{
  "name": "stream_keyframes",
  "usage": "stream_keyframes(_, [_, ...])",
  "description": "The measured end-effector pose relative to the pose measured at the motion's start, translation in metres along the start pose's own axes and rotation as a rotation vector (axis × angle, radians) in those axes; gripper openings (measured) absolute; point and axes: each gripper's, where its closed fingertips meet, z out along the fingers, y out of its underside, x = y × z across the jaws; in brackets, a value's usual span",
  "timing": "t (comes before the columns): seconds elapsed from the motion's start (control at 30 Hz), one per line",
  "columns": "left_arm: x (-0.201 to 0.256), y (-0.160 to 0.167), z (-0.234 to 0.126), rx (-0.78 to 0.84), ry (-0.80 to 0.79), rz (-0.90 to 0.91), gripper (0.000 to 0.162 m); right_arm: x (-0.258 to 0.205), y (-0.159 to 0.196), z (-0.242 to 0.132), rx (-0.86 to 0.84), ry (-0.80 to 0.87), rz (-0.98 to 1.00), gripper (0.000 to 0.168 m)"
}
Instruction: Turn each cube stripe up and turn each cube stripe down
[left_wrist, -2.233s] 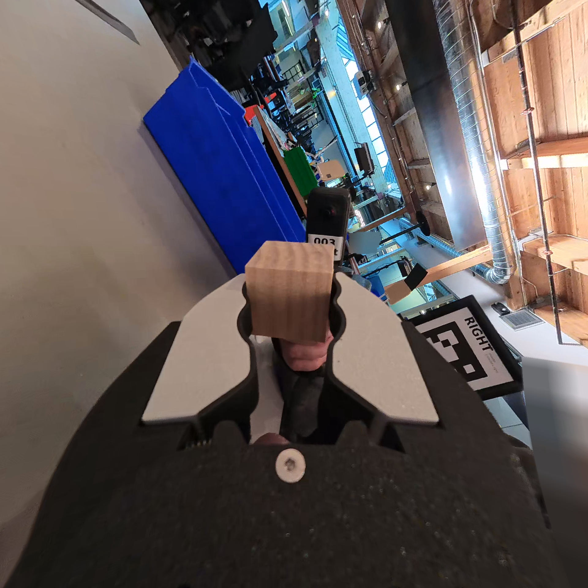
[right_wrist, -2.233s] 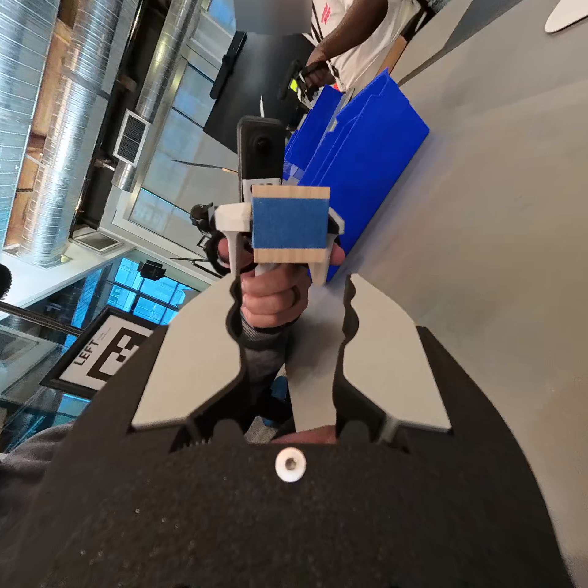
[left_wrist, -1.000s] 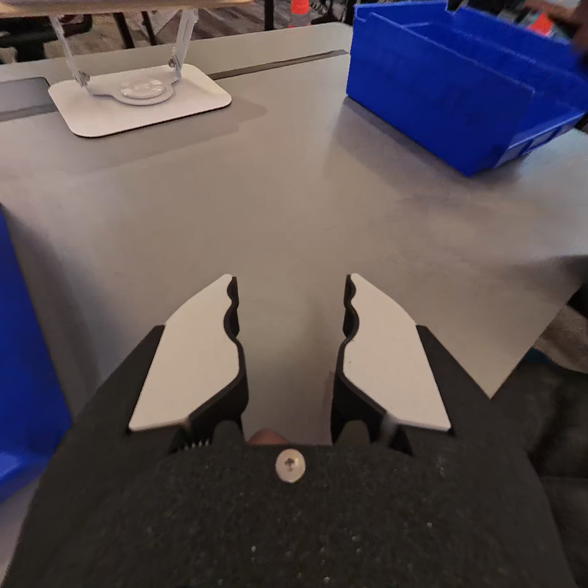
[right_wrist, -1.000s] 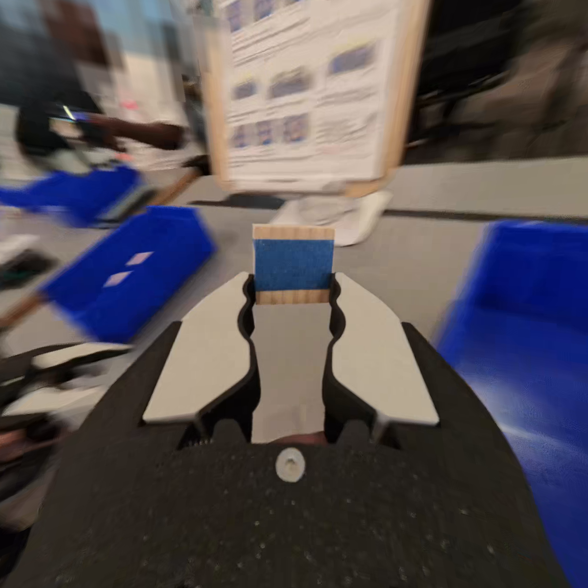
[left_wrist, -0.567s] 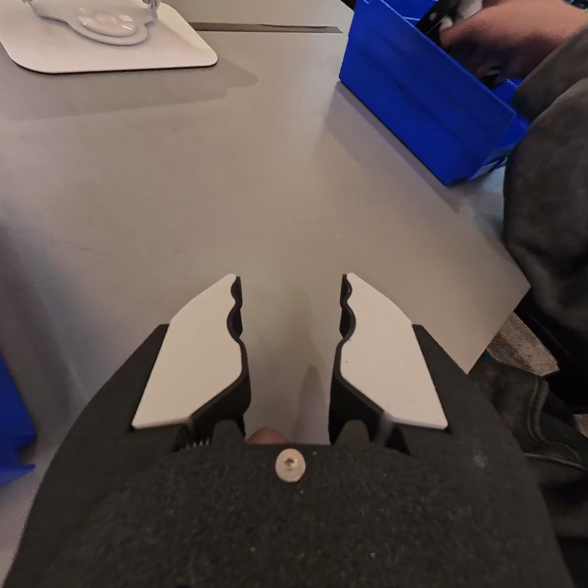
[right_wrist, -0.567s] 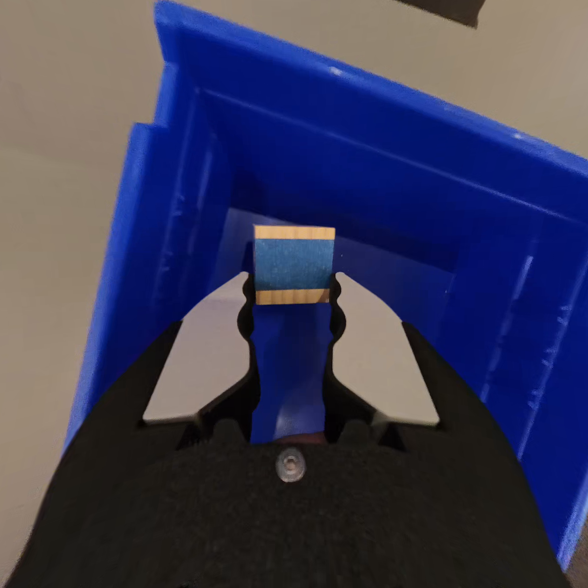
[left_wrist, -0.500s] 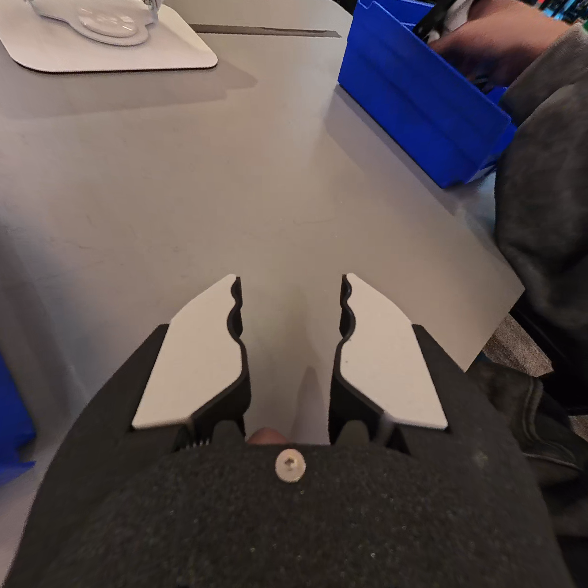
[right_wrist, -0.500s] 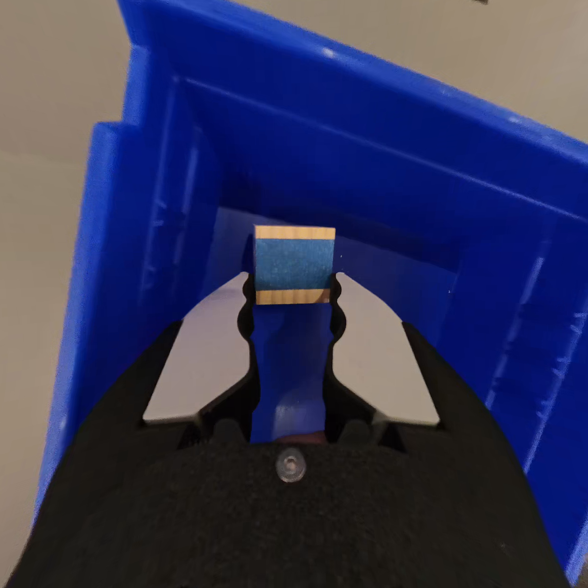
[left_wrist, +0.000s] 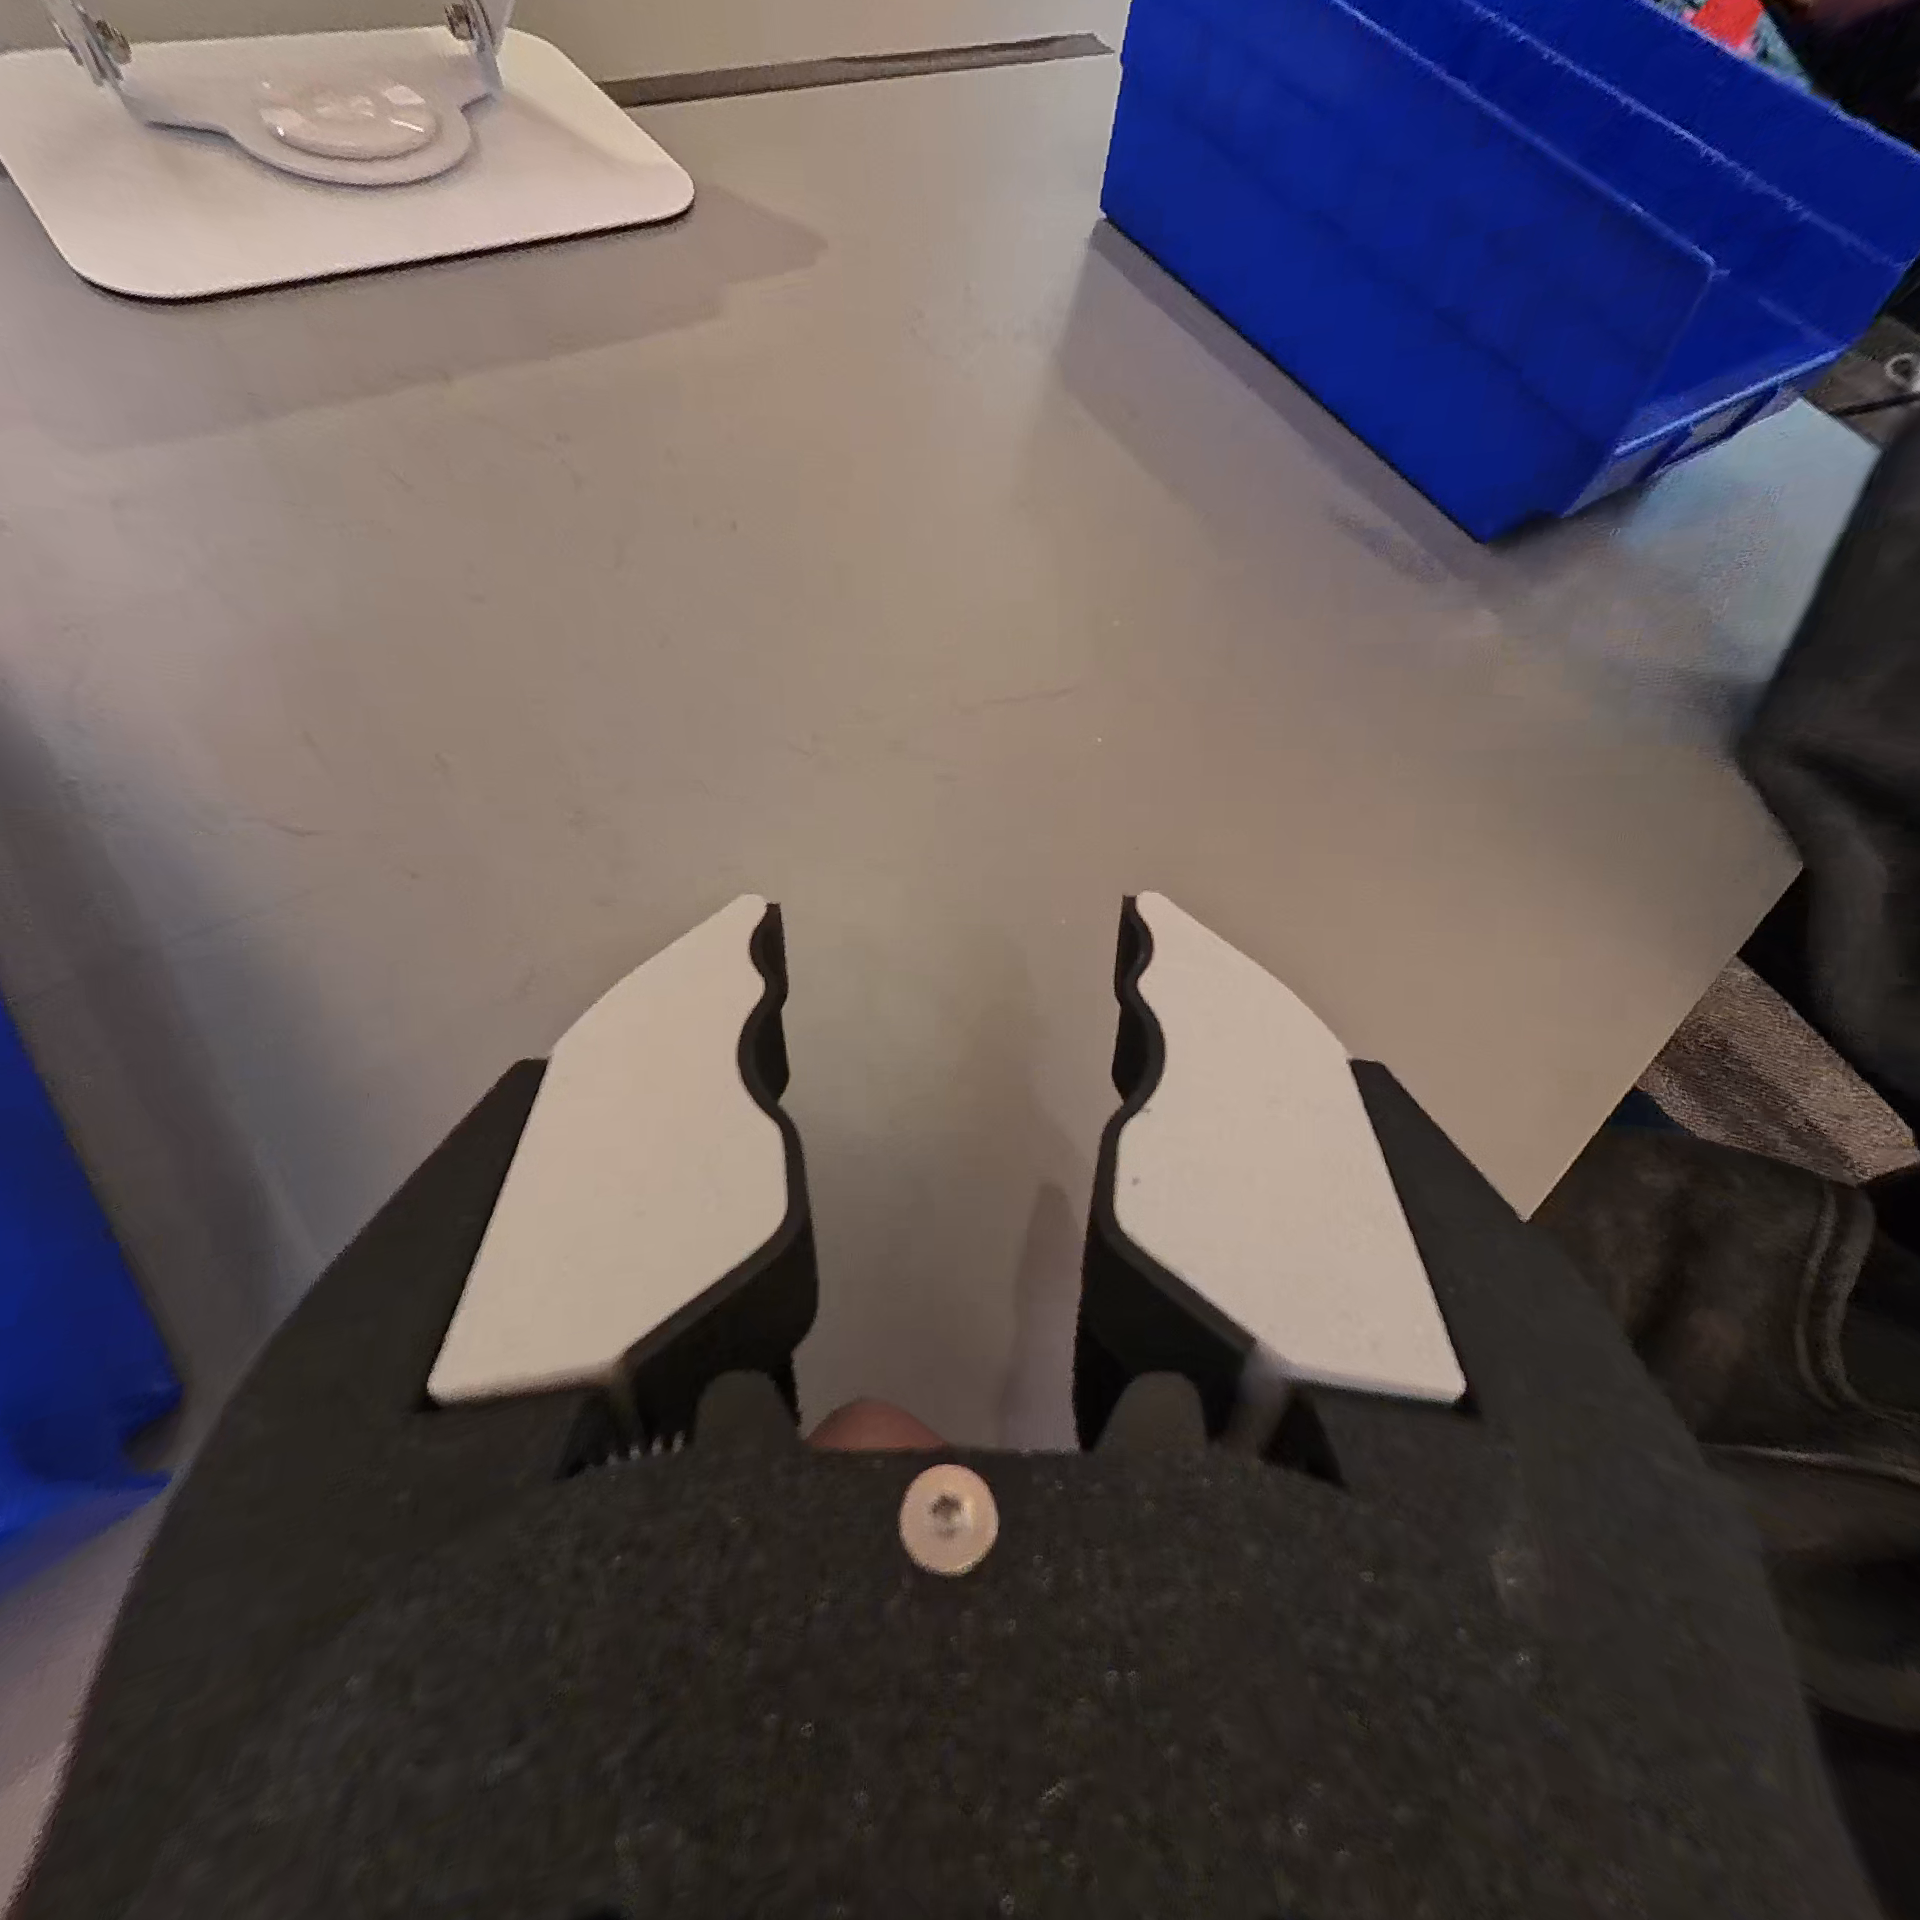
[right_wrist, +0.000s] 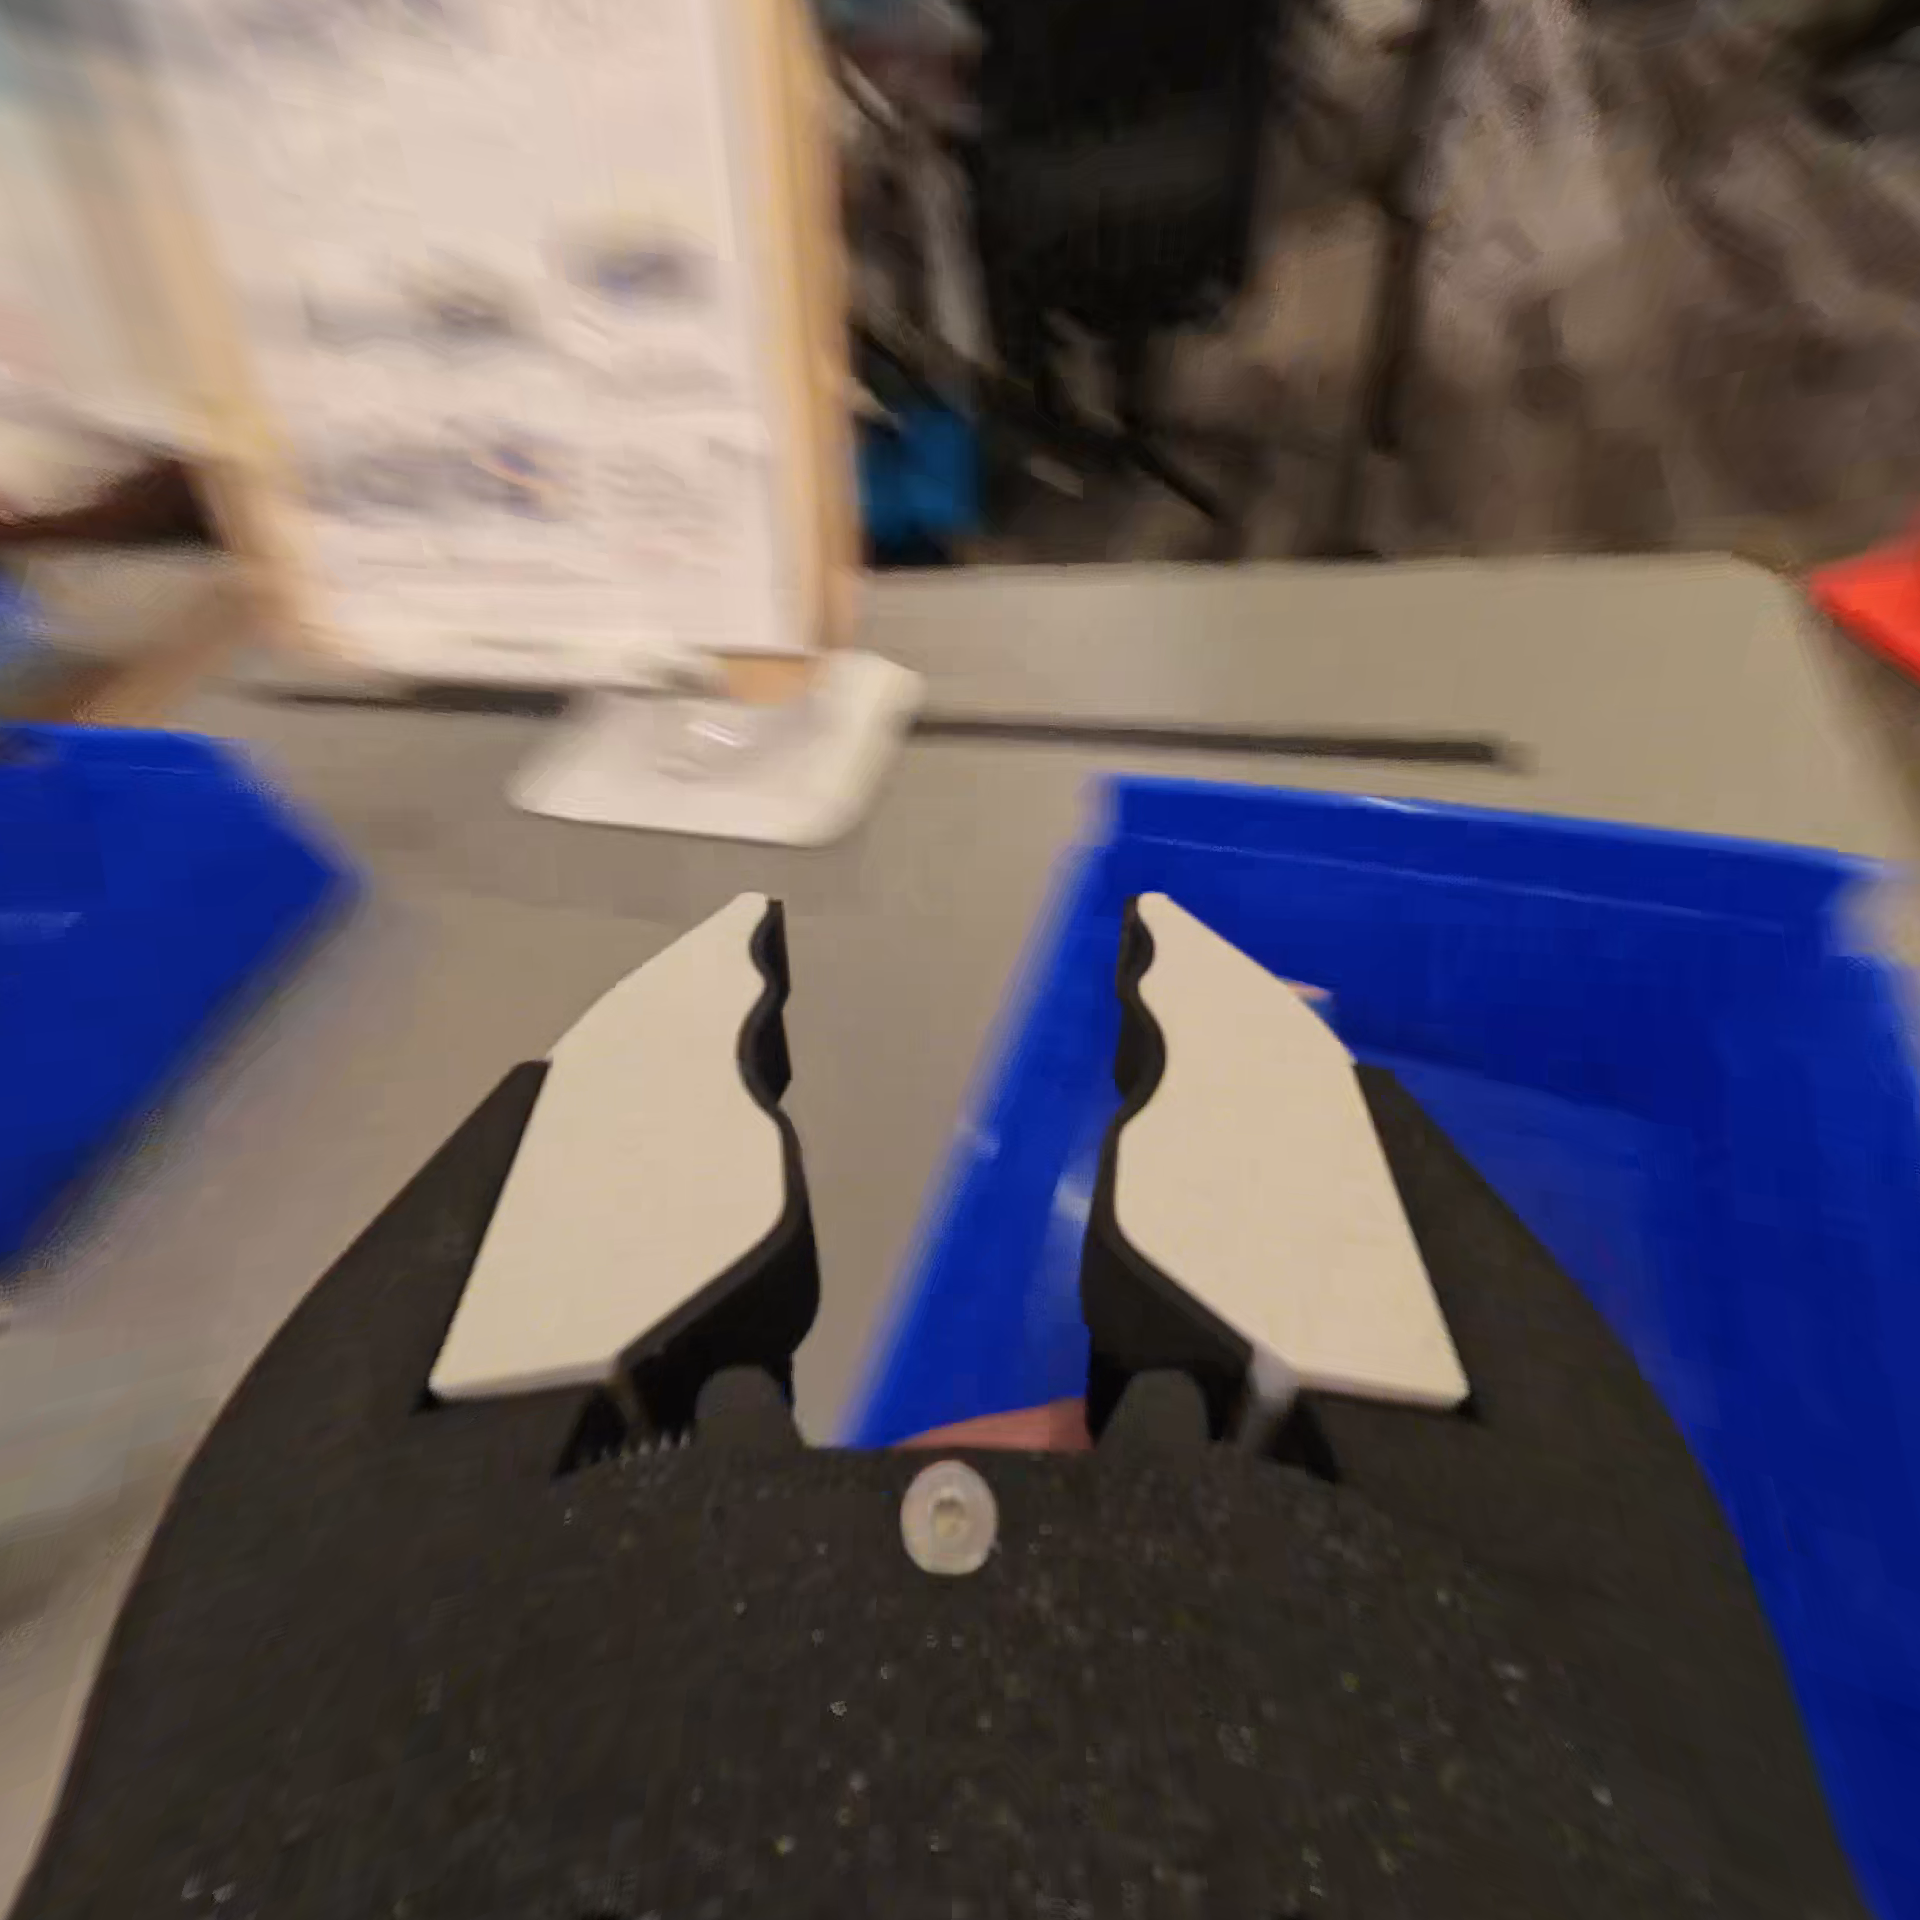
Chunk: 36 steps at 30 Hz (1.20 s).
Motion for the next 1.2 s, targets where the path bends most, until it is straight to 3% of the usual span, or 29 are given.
stream_keyframes(0.07, [0.001, 0.002, 0.001, -0.012, -0.005, 0.01, 0.06, -0.08, 0.01, -0.035, 0.11, -0.315, 0.038, 0.057])
stream_keyframes(0.17, [0.0, 0.007, 0.003, -0.03, -0.012, 0.018, 0.06, -0.174, 0.077, -0.058, 0.002, -0.61, 0.052, 0.056])
stream_keyframes(0.27, [-0.002, 0.011, 0.005, -0.052, -0.018, 0.001, 0.06, -0.219, 0.151, -0.06, -0.063, -0.658, 0.02, 0.049])
stream_keyframes(0.37, [-0.005, 0.0, -0.006, -0.035, -0.024, 0.015, 0.06, -0.242, 0.197, -0.057, -0.186, -0.678, -0.088, 0.047])
stream_keyframes(0.47, [-0.041, -0.038, -0.055, 0.046, -0.176, 0.089, 0.053, -0.238, 0.2, -0.052, -0.204, -0.611, -0.188, 0.05])
stream_keyframes(0.53, [-0.079, -0.057, -0.094, 0.038, -0.277, 0.047, 0.052, -0.239, 0.199, -0.056, -0.225, -0.633, -0.16, 0.051])
stream_keyframes(0.6, [-0.11, -0.053, -0.115, -0.06, -0.29, -0.037, 0.055, -0.239, 0.199, -0.058, -0.228, -0.653, -0.115, 0.05])
stream_keyframes(0.67, [-0.152, -0.04, -0.123, -0.173, -0.403, -0.08, 0.06, -0.239, 0.2, -0.059, -0.247, -0.667, -0.082, 0.05])
stream_keyframes(0.73, [-0.18, -0.023, -0.117, -0.286, -0.458, -0.123, 0.061, -0.24, 0.199, -0.061, -0.259, -0.692, -0.052, 0.05])
stream_keyframes(0.9, [-0.195, 0.014, -0.08, -0.547, -0.392, -0.194, 0.065, -0.243, 0.2, -0.065, -0.278, -0.721, -0.036, 0.051])
stream_keyframes(1.2, [-0.202, 0.036, -0.043, -0.67, -0.32, -0.25, 0.056, -0.248, 0.21, -0.07, -0.324, -0.732, -0.068, 0.051])
